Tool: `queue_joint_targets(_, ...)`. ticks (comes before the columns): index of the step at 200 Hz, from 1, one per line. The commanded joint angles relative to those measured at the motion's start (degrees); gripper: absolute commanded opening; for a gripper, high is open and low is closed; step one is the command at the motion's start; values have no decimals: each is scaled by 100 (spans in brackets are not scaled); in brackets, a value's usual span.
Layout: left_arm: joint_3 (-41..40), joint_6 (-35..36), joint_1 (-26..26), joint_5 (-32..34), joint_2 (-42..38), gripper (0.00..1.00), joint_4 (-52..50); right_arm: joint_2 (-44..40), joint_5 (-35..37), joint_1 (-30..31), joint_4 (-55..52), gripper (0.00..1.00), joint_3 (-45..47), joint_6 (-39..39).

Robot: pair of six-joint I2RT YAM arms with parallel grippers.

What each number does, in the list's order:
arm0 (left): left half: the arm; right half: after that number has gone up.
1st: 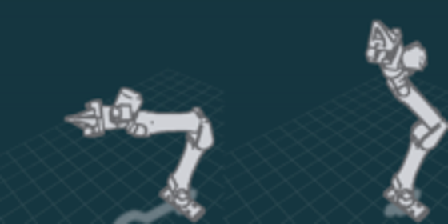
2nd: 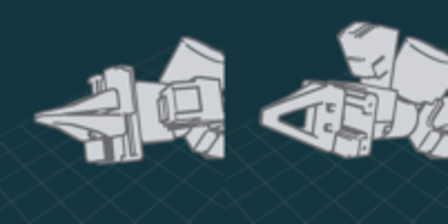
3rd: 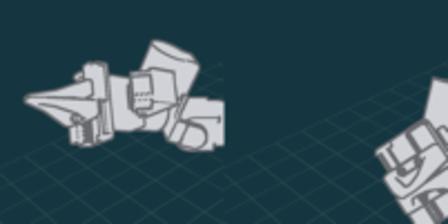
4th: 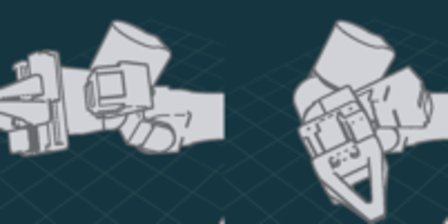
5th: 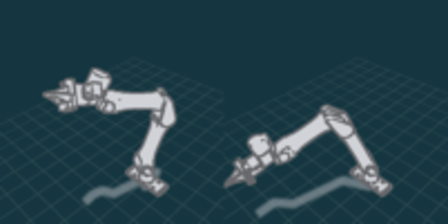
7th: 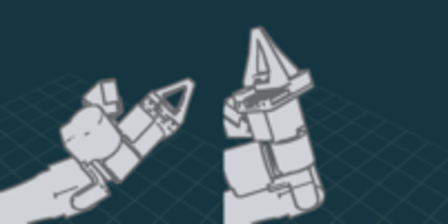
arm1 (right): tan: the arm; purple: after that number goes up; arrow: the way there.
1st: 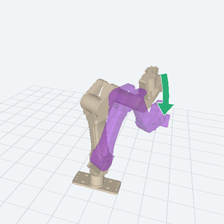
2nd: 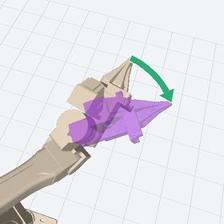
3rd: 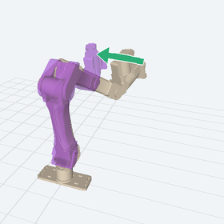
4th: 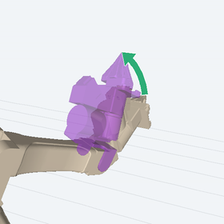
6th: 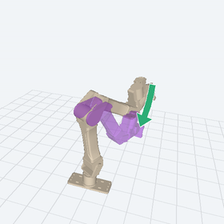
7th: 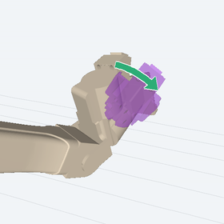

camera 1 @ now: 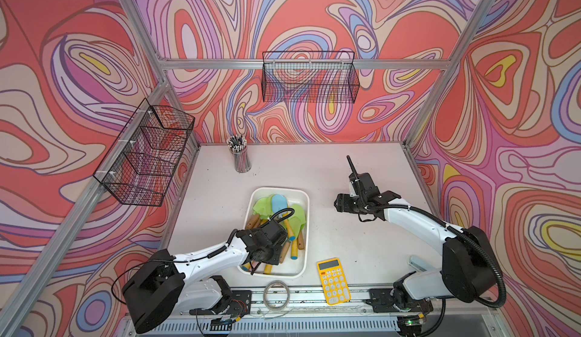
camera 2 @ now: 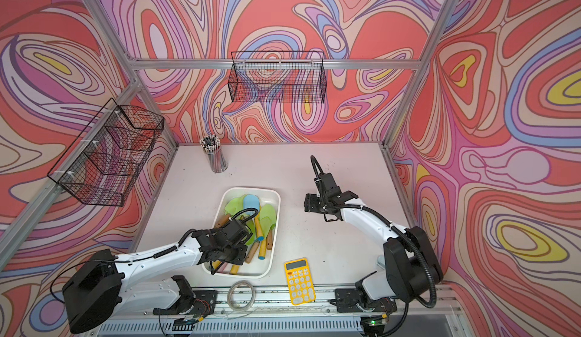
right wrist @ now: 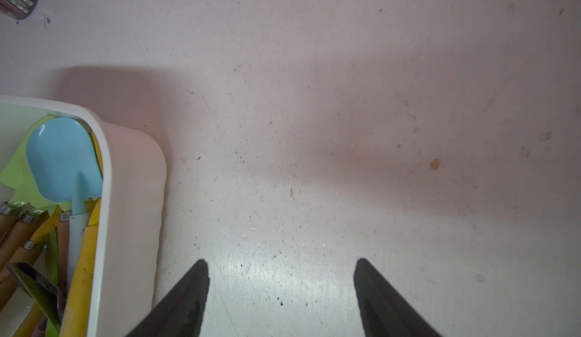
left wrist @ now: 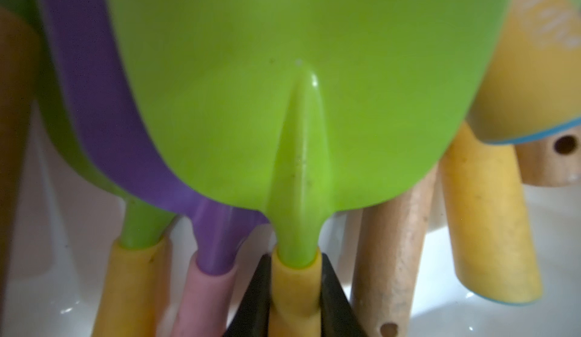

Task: Take the shovel out of the storage box
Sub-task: Pick up the shovel from the storage box, then place the shovel at the center of the board.

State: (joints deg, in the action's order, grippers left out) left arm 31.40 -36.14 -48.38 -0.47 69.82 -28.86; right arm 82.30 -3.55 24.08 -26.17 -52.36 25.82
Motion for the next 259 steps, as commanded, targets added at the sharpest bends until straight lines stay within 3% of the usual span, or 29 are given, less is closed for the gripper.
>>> queue_joint_targets(1,171,34,-3,237,-136,8,-130,-34,-21,20,51,75,23,17)
queue_joint_targets(16,266,77,1,332,-201,0,-225,-49,-21,27,58,75,15,13)
queue_joint_targets(49,522,125,178,444,-532,0,-445,-179,-75,27,112,75,6,22)
queue_joint_targets(86,679,283,1059,-190,-961,0,-296,-316,-315,27,284,75,-24,4)
queue_joint_targets(116,1094,375,1700,-968,-881,0,144,-474,-1139,23,790,76,-64,-1)
queue_joint_targets(175,2196,-185,2493,-2837,-28,0,1846,-251,-4090,68,3055,80,15,857)
queue_joint_targets(218,2697,-434,2575,-3399,388,0,2299,-66,-4608,293,3635,80,-151,1112)
queue_joint_targets(259,2567,-1108,2571,-3985,550,0,3394,262,-5048,700,4652,76,-174,1653)
